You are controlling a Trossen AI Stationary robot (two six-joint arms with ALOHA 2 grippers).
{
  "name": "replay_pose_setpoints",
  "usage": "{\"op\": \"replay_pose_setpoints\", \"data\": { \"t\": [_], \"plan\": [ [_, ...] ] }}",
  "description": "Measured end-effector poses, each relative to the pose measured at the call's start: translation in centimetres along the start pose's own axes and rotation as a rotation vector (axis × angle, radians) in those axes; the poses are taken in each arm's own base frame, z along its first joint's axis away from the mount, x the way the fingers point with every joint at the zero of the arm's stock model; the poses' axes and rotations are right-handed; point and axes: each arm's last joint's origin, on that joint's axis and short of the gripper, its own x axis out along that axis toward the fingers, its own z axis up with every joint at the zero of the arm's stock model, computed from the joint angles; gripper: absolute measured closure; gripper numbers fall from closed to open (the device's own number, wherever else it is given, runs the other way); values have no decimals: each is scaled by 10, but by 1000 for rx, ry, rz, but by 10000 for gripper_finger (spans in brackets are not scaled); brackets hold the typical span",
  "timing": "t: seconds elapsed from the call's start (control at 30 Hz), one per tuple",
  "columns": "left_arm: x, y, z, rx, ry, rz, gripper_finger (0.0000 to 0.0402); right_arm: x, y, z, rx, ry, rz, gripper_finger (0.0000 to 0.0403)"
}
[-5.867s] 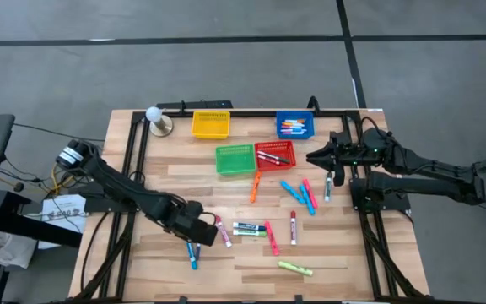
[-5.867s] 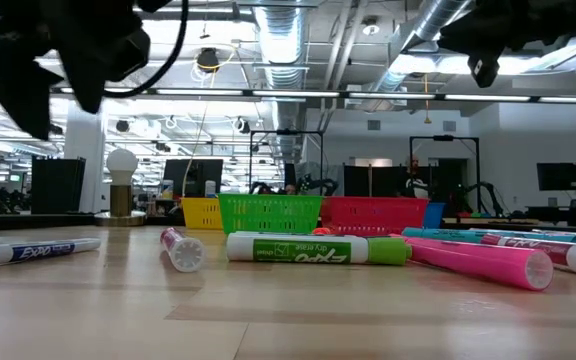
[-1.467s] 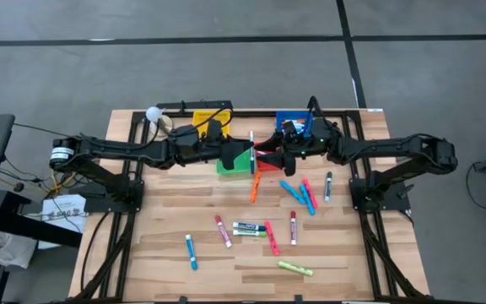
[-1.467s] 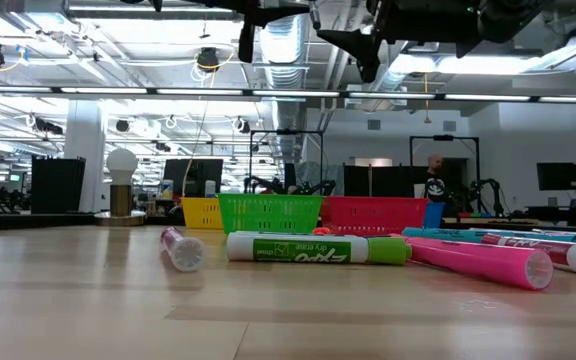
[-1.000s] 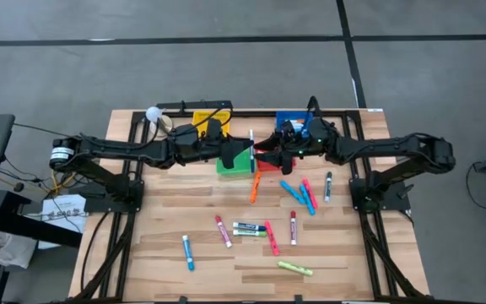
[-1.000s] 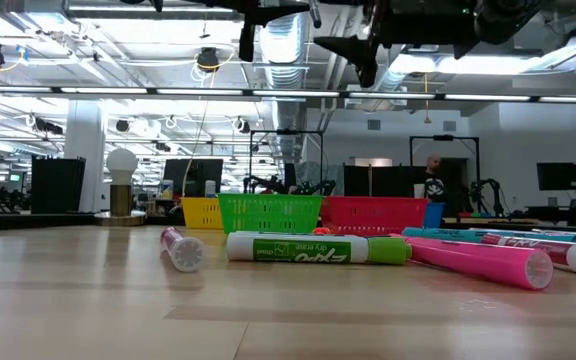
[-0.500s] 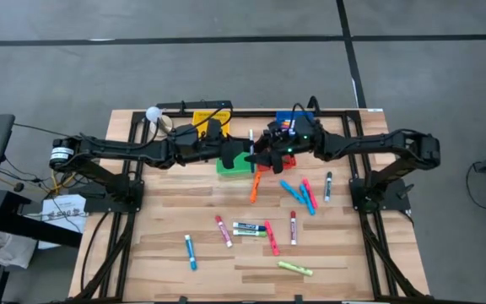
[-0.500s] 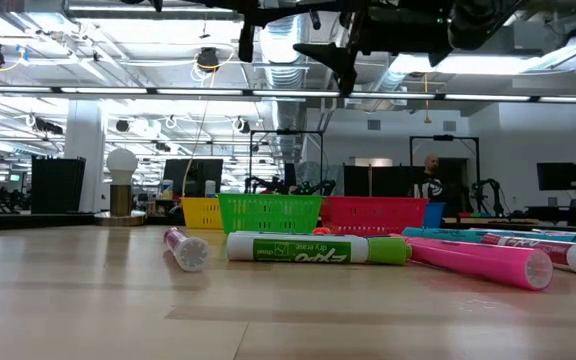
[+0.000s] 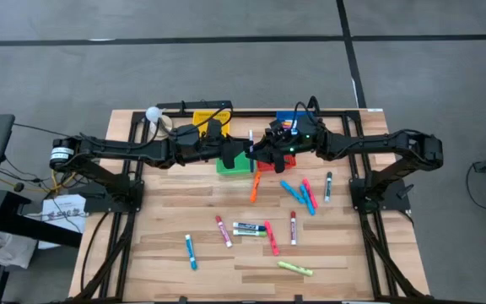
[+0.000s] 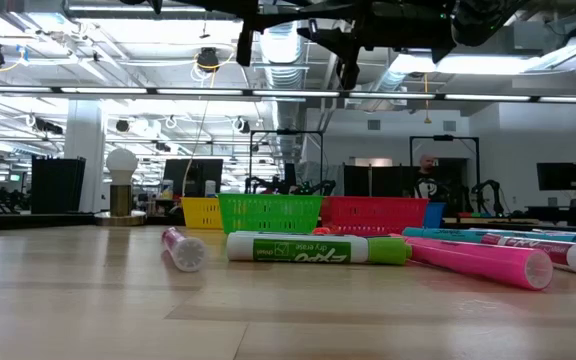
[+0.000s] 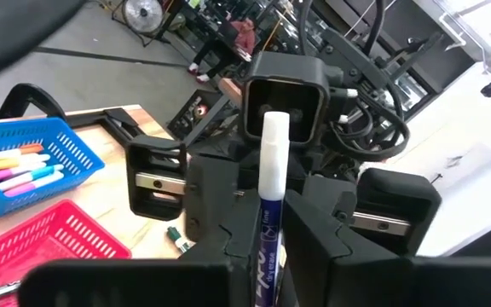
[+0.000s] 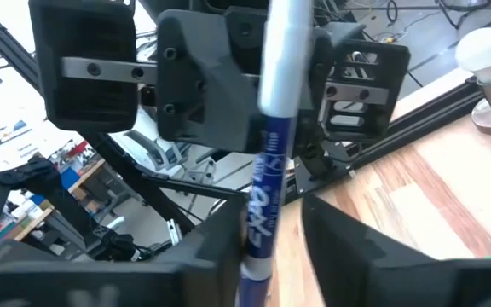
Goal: Pick & Place Markers
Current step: Put the violet marker pen into the red bin
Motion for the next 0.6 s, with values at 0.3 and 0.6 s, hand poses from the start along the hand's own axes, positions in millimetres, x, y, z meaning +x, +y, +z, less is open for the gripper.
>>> {"op": "replay_pose_setpoints", "data": {
  "t": [0.3, 0.6],
  "plan": [
    [0, 0, 0, 0, 2, 0, 347, 0, 0, 0, -29, 1, 1, 376],
    [-6, 1, 6, 116, 9, 9, 287, -4, -5, -2, -10, 41, -45, 374]
  ]
}}
